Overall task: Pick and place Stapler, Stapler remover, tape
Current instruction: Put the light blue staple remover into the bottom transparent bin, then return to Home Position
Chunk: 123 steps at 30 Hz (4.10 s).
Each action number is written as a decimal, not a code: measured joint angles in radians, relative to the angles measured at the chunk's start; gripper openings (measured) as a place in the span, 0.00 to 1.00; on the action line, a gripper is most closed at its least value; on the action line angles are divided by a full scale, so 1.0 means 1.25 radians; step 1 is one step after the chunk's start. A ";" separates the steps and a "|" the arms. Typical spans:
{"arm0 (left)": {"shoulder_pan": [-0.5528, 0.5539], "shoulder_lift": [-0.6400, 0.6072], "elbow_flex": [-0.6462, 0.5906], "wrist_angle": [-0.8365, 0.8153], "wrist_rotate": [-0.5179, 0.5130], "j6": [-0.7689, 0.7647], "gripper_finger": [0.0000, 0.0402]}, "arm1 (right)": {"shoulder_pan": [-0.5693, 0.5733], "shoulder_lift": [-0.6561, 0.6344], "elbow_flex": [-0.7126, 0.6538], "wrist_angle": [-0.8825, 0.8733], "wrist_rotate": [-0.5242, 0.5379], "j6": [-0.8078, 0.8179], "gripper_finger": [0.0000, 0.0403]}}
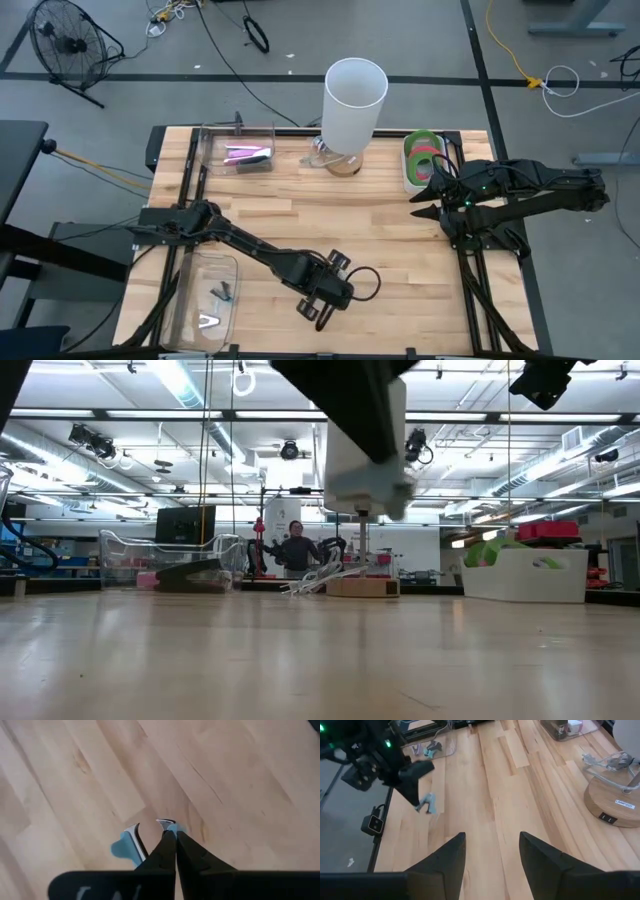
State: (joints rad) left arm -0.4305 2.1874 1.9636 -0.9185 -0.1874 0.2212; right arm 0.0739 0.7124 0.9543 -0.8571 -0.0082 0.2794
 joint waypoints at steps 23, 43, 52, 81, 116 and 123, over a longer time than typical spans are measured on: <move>0.020 -0.293 -0.364 0.000 0.006 -0.133 0.00 | 0.000 0.000 0.000 0.004 0.004 -0.003 0.46; -0.142 -0.670 -0.544 -0.133 0.004 -0.412 0.00 | 0.000 0.004 -0.001 0.004 0.043 0.021 0.46; -0.292 -0.677 -0.557 -0.194 0.008 -0.549 0.00 | 0.000 0.033 -0.001 0.004 0.043 0.021 0.46; -0.530 -0.676 -0.746 -0.117 0.168 -0.708 0.02 | 0.000 0.097 -0.001 0.025 0.035 0.021 0.46; -0.238 -0.677 -0.660 -0.103 -0.212 -0.478 0.14 | 0.000 0.097 -0.001 0.046 0.049 -0.042 0.40; -0.134 -0.677 -0.638 -0.085 -0.226 -0.479 0.05 | 0.000 0.097 -0.001 0.045 0.064 -0.087 0.29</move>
State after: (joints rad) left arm -0.5983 1.3407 1.1664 -1.0251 -0.4694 -0.3777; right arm 0.0738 0.8341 0.9535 -0.8009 0.0718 0.1710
